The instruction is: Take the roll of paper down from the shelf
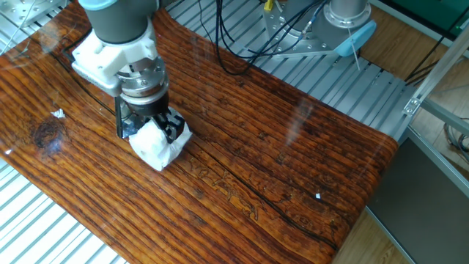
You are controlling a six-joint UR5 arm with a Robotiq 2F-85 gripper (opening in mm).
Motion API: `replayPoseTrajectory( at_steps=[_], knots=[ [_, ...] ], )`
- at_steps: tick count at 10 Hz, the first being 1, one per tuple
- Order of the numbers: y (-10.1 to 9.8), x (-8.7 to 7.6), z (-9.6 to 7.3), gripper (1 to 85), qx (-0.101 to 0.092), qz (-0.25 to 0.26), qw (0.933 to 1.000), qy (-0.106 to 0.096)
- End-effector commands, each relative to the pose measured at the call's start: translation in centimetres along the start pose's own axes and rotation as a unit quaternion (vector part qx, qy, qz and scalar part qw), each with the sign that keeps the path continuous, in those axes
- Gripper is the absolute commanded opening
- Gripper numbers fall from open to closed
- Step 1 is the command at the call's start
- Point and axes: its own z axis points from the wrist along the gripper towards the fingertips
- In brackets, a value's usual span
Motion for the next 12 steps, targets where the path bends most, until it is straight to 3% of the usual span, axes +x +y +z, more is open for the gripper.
replayPoseTrajectory(
  at_steps=[1,4,7,8,12],
  knots=[
    [0.7,0.8,0.4,1.0,0.002,0.046,0.9989,-0.005],
    [0.5,1.7,0.2,1.0,0.011,0.053,0.9985,-0.01],
    [0.6,2.3,0.3,1.0,0.007,0.035,0.9993,-0.007],
    [0.8,2.2,0.4,16.7,0.002,0.022,0.9997,-0.008],
    [2.2,2.0,1.1,54.3,-0.035,-0.02,0.9992,-0.006]
  ],
)
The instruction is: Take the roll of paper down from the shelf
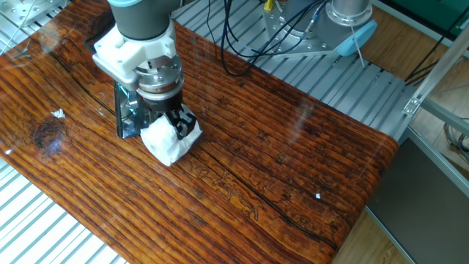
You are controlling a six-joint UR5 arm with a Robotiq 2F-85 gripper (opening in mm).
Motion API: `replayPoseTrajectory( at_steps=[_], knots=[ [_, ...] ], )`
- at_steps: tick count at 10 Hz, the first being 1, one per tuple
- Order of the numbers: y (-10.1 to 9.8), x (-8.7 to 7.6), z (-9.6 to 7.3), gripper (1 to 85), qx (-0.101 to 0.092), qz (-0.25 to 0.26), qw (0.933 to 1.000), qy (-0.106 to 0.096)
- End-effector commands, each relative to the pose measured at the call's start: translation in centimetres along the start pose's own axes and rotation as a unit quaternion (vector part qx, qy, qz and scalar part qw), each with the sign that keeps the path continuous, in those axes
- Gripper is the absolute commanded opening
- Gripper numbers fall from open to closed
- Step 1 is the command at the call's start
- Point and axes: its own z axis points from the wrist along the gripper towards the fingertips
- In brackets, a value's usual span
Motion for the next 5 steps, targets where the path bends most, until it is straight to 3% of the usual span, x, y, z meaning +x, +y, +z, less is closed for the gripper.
replayPoseTrajectory(
  at_steps=[1,3,5],
  knots=[
    [1.2,-0.33,0.63,60.3,-0.031,-0.035,0.9989,0.0],
    [1.94,-0.75,1.17,72.0,-0.044,-0.055,0.9975,-0.002],
    [2.2,-1.04,1.43,76.3,-0.049,-0.062,0.9968,-0.003]
  ],
)
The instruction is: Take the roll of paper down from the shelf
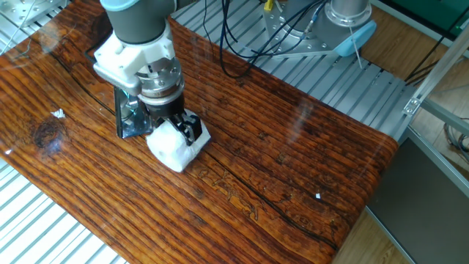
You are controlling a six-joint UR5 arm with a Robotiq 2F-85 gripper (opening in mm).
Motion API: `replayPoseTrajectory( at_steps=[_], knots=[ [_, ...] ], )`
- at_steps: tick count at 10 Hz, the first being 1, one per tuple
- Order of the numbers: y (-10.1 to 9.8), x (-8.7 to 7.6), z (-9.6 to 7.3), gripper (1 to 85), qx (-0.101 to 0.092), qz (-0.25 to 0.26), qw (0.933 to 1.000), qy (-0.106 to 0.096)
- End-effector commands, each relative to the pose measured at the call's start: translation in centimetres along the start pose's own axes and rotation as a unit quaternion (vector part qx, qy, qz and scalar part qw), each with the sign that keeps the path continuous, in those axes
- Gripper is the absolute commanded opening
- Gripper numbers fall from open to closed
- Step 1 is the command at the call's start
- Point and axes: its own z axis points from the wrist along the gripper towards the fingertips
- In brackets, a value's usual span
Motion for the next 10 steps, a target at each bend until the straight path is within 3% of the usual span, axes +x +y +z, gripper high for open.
replayPoseTrajectory(
  at_steps=[1,3,5,10],
  knots=[
    [0.5,-0.5,0.3,76.7,-0.013,-0.014,0.9998,-0.004],
    [0.1,-0.9,0.0,76.7,-0.003,-0.021,0.9998,-0.008],
    [-1.3,-0.9,-2.0,73.3,0.027,-0.016,0.9995,0.003],
    [-2.1,-1.0,-3.4,72.3,0.033,-0.024,0.9992,0.004]
  ],
)
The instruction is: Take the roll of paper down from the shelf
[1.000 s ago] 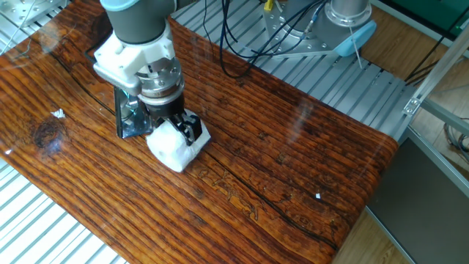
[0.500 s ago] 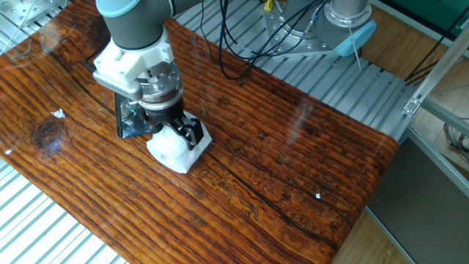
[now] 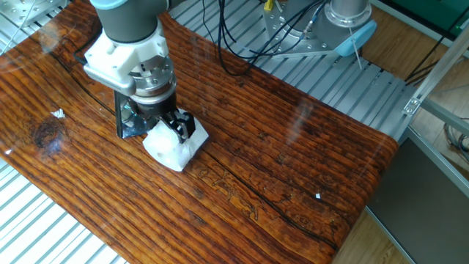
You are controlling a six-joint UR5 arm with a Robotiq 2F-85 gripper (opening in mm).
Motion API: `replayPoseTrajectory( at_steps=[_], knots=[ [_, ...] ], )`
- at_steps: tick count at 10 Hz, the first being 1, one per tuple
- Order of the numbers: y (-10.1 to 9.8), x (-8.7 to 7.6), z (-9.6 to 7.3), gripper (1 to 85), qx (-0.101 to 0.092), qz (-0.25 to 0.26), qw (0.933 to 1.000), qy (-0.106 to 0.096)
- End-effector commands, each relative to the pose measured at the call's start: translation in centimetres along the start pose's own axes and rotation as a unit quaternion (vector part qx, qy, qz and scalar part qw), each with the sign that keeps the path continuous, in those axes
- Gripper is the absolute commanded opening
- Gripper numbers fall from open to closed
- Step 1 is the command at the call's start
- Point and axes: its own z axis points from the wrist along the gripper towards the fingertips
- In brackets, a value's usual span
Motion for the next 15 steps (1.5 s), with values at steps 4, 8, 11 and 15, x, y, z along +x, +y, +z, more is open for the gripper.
replayPoseTrajectory(
  at_steps=[4,8,11,15],
  knots=[
    [-7.0,0.5,-2.7,44.0,0.079,0.052,0.9952,0.027],
    [-13.3,0.7,-3.9,39.7,0.106,0.04,0.9924,0.048],
    [-17.5,0.2,-2.8,36.7,0.125,0.04,0.9907,0.036],
    [-19.2,-0.1,-0.7,2.3,0.083,0.088,0.9922,0.03]
  ],
)
